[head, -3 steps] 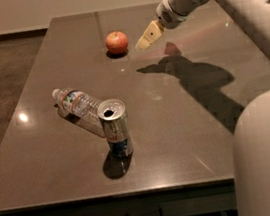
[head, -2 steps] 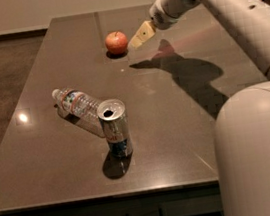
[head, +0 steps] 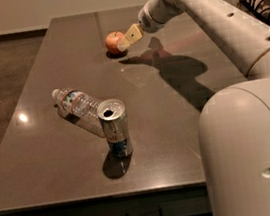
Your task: Pick apple
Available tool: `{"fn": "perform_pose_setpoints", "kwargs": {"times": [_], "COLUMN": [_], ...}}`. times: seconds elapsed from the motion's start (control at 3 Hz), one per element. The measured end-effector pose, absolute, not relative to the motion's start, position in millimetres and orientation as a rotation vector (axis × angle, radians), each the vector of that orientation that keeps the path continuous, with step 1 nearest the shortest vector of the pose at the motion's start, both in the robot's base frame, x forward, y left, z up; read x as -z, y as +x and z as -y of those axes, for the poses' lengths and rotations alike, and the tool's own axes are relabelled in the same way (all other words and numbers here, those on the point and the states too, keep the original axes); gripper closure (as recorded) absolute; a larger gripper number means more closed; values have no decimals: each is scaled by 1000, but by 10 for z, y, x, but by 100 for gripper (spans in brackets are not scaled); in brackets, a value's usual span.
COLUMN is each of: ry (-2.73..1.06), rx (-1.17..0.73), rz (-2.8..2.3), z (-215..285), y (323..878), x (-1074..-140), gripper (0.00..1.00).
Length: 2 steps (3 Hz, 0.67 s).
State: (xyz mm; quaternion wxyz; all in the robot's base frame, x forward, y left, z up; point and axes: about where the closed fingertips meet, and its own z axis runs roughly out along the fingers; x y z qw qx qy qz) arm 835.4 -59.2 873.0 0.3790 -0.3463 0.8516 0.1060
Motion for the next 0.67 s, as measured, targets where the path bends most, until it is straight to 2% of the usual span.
{"fn": "perform_pose_setpoints", "kwargs": {"times": [0.67], "ry": [-891], "rx": [-316], "rz": [-2147], "z": [310], "y": [8415], "x": [-8678], "gripper": [0]}}
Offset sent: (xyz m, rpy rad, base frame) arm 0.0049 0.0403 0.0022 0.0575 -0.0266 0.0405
